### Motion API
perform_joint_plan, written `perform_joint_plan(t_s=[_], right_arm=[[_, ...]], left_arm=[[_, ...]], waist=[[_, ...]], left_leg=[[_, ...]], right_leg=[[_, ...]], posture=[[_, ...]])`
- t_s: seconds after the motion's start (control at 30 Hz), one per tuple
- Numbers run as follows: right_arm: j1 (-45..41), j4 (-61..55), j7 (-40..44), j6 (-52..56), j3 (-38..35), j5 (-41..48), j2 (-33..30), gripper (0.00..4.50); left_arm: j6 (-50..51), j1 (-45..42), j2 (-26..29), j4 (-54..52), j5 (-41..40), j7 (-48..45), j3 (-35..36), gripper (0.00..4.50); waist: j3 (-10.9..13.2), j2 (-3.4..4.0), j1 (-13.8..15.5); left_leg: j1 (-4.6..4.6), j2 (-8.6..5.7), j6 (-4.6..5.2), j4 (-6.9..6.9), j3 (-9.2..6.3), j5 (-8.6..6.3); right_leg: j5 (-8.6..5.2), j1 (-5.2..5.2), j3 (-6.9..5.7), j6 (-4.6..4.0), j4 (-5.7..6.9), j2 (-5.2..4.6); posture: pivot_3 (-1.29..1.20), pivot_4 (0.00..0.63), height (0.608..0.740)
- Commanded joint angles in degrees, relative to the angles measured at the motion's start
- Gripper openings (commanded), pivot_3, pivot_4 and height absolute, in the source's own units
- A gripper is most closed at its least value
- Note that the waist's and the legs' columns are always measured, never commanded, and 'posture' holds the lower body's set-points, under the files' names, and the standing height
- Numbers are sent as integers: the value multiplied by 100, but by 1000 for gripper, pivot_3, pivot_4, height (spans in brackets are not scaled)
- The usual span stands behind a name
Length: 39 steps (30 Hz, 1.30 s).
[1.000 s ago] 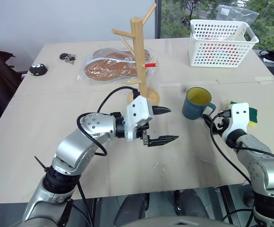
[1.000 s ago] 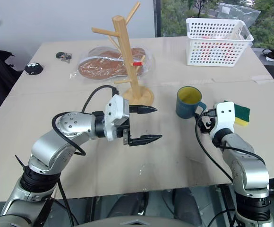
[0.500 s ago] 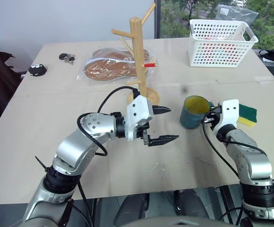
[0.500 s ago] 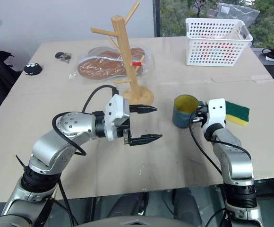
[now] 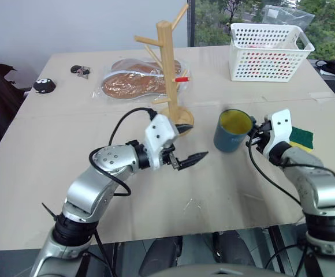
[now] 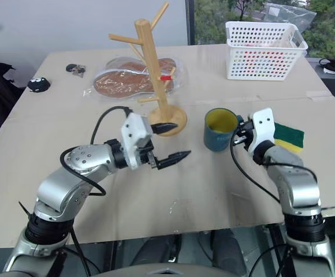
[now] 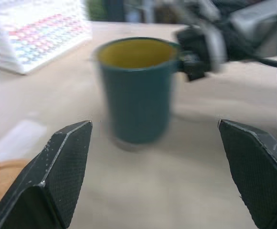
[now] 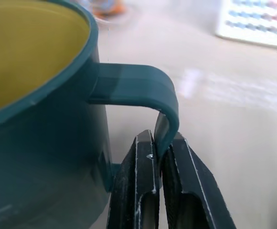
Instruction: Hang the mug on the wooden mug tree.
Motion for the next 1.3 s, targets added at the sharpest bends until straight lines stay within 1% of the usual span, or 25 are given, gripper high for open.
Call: perform_joint_plan(t_s=[0.03, 0.07, 0.13, 0.2, 0.3, 0.37, 0.47, 0.53, 0.67, 0.8, 0.9, 1.03, 1.3], right_arm=[[-977, -379, 1010, 242, 169, 387, -707, 19], [-1238, -296, 1197, 280, 253, 407, -874, 19], [-1820, -51, 1490, 385, 480, 326, -1177, 19], [-2434, 259, 1635, 654, 698, 246, -1332, 19], [-3322, 606, 2033, 974, 1051, 236, -1467, 19], [-3840, 802, 2326, 1122, 1327, 197, -1536, 19], [-4532, 1087, 2623, 1430, 1750, 107, -1514, 19], [-4837, 1209, 2777, 1580, 1968, 77, -1454, 19], [-5208, 1594, 3095, 1489, 2456, -230, -1415, 19], [-5487, 2041, 3179, 1326, 2686, -519, -1182, 19], [-5696, 2571, 3201, 986, 2875, -855, -945, 19], [-5950, 3057, 3332, 692, 2917, -1107, -646, 19], [-6108, 3509, 3428, 314, 2878, -1428, -131, 19]], left_arm=[[-837, 529, -628, -338, -129, 532, 587, 4386], [-1003, 677, -706, -366, -24, 541, 571, 4386], [-1135, 941, -984, -373, -147, 683, 635, 4386], [-1370, 1103, -1148, -324, -149, 722, 674, 4386], [-1877, 1296, -1422, -211, -241, 669, 766, 4386], [-2534, 1349, -1618, -86, -266, 435, 812, 4386], [-2862, 1408, -1751, 80, -414, 213, 796, 4386], [-3054, 1460, -1765, 195, -340, 117, 725, 4386], [-3263, 1496, -1829, 314, -345, 41, 607, 4386], [-3374, 1559, -1871, 381, -381, 32, 587, 4386], [-3491, 1676, -1876, 420, -319, 31, 553, 4386], [-3576, 1740, -1891, 420, -284, 89, 491, 4386], [-3715, 1901, -1857, 404, -196, 211, 551, 4386]], waist=[[0, -1, -1], [-2, -4, 16], [-3, -5, 38], [-5, -10, 73], [-4, -10, 74], [-4, -11, 74], [-5, -12, 66], [-6, -12, 60], [-6, -13, 60], [-6, -12, 50], [-5, -12, 25], [-5, -12, 27], [-5, -11, 28]], left_leg=[[-1, 0, 0, 0, 2, 0], [-2, 0, 0, 0, -3, 0], [-3, 5, -2, -4, -17, 0], [-8, 4, -2, -3, -24, 0], [-14, -4, 1, 1, -17, -1], [-16, -6, 2, 3, -13, -2], [-24, -2, 0, -2, -14, -1], [-29, 0, 0, -4, -16, -1], [-33, -2, 1, -3, -11, -2], [-33, -4, 1, -2, -12, -2], [-32, -2, 0, -5, -15, -2], [-34, -2, 0, -5, -14, -2], [-37, -3, -1, -5, -17, -2]], right_leg=[[1, -2, 1, -1, 0, 0], [1, -1, -4, -1, -1, -1], [0, 0, -19, -3, -3, 3], [0, 1, -27, -4, -6, 0], [1, 1, -24, -4, -7, -11], [2, -1, -21, -4, -9, -13], [2, -16, -21, -5, -8, -11], [1, -22, -22, -6, -8, -10], [2, -26, -19, -5, -10, -11], [2, -27, -19, -5, -8, -11], [2, -30, -19, -5, -6, -9], [2, -33, -18, -5, -6, -8], [2, -37, -20, -6, -6, -8]], posture=[[0, 150, 740], [0, 150, 740], [0, 150, 740], [0, 150, 740], [0, 150, 740], [0, 150, 740], [0, 150, 740], [0, 150, 740], [0, 150, 740], [0, 150, 740], [0, 150, 740], [0, 150, 740], [0, 150, 740]])
